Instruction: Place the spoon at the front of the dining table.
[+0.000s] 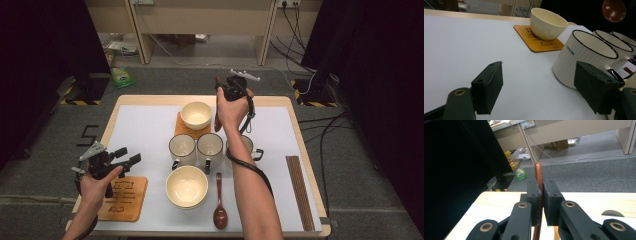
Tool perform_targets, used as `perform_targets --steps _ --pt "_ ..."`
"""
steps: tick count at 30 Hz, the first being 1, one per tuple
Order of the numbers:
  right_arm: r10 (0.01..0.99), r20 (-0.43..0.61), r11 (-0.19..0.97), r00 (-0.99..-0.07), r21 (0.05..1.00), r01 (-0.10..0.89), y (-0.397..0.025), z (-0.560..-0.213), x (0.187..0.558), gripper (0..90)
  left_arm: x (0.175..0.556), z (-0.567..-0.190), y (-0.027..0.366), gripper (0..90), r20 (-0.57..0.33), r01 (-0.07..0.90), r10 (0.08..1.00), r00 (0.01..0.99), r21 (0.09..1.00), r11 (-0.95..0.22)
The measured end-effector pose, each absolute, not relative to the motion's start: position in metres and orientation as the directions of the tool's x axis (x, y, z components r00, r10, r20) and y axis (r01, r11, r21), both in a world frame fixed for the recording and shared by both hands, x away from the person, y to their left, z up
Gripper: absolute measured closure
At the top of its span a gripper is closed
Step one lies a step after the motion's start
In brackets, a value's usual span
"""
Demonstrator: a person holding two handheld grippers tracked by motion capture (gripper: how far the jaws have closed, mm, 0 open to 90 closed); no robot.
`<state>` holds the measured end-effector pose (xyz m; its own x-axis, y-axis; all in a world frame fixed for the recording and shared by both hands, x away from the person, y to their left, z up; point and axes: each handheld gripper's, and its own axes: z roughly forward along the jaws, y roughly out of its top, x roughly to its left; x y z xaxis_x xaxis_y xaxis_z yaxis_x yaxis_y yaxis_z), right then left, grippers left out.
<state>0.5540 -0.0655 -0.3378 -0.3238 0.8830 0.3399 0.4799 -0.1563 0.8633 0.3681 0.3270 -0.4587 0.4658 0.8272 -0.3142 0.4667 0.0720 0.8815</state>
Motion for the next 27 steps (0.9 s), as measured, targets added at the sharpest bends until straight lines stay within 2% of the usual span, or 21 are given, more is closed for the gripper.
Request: perform_targets --steps 27 --pt "0.89 0.339 -0.159 -0.305 0.858 0.489 -0.062 -0.339 0.566 83.7 0.368 -0.458 0.329 22.8 -0.316 0.465 0.828 0.463 0.882 0.076"
